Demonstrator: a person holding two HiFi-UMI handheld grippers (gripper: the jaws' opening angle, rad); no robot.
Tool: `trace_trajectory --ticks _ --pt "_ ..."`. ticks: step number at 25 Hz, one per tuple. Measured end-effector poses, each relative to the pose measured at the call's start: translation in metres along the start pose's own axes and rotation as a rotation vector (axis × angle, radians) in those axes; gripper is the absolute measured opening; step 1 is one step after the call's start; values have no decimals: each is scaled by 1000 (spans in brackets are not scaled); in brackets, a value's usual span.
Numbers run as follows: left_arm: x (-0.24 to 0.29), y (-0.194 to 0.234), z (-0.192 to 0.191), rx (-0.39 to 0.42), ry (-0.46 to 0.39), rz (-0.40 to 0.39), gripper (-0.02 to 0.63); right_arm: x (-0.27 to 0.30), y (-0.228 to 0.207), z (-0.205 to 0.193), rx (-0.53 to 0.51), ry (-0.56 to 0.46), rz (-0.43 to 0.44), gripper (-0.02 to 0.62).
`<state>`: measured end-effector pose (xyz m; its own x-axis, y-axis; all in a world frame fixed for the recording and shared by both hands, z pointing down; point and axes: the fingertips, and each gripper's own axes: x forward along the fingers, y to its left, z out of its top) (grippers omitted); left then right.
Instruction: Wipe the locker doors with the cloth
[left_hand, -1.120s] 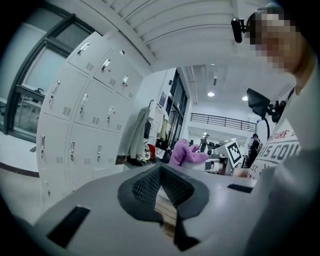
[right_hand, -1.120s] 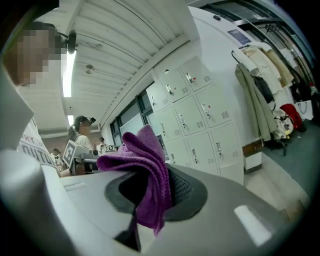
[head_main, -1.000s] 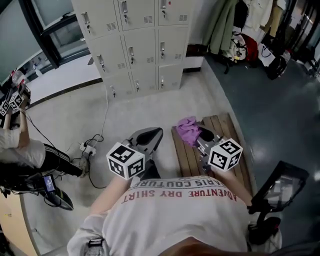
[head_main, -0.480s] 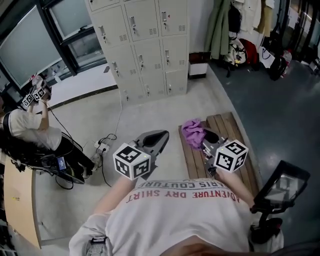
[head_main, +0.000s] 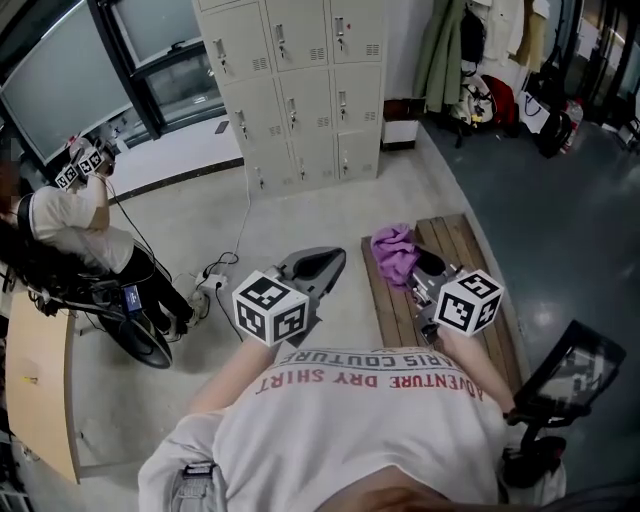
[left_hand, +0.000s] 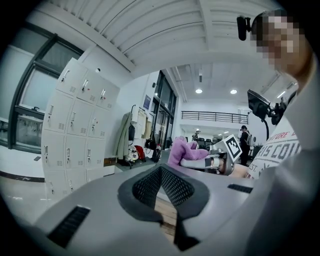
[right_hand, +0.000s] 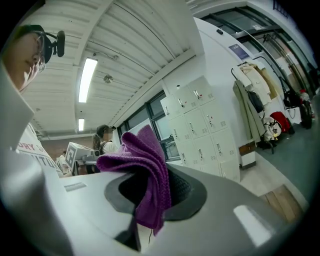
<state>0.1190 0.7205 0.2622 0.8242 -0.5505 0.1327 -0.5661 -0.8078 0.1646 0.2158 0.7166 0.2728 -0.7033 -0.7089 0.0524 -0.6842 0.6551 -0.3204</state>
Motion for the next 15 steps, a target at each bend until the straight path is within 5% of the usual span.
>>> trace_trajectory --ticks 15 --pt "-114 -34 -18 -7 15 -41 2 -18 117 -40 48 -20 -78 69"
